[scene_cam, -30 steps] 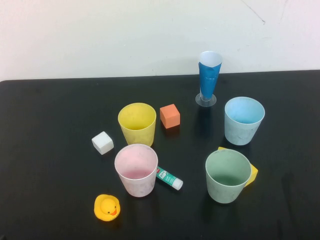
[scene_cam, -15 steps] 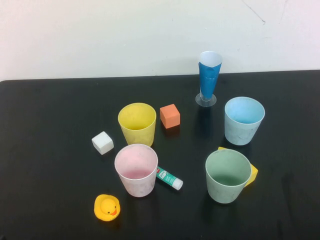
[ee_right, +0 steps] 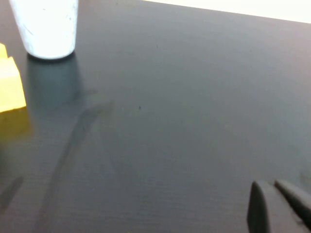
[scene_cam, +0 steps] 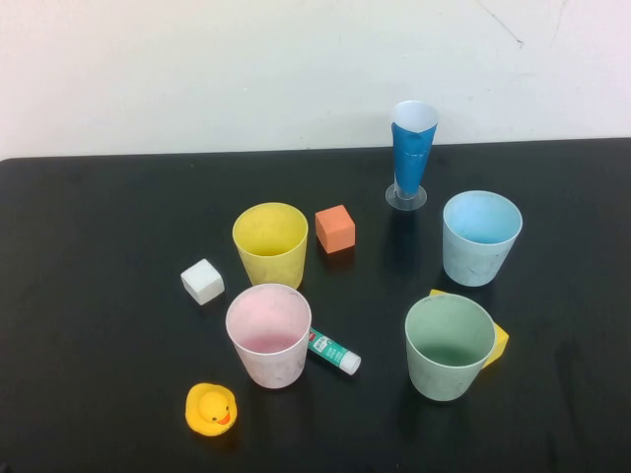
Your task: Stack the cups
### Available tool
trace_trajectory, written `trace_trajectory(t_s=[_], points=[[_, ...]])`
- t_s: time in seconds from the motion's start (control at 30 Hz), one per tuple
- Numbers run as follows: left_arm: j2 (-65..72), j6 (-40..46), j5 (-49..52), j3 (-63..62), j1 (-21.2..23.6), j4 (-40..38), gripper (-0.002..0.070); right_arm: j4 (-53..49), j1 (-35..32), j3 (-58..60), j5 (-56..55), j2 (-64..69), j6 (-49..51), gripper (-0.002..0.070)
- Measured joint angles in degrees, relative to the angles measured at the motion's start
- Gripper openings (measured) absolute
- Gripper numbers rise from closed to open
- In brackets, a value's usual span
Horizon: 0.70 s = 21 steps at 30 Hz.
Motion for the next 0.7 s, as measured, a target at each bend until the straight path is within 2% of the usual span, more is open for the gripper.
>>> trace_trajectory(t_s=[0.2, 0.57, 0.7], points=[[0.0, 0.1, -4.87, 0.12, 0.0, 0.69, 0.0001, 0.0, 0.0, 0.57, -7.16, 0.0, 0.0, -0.0002], [0.0, 0.1, -46.16, 0.12, 0.0, 1.13, 0.0001, 0.31, 0.0, 0.57, -49.25, 0.0, -0.01, -0.0003], [0.0, 0.1, -53.89, 0.12, 0.0, 1.24, 0.0001, 1.7, 0.0, 0.57, -55.84, 0.0, -1.56, -0.0002]])
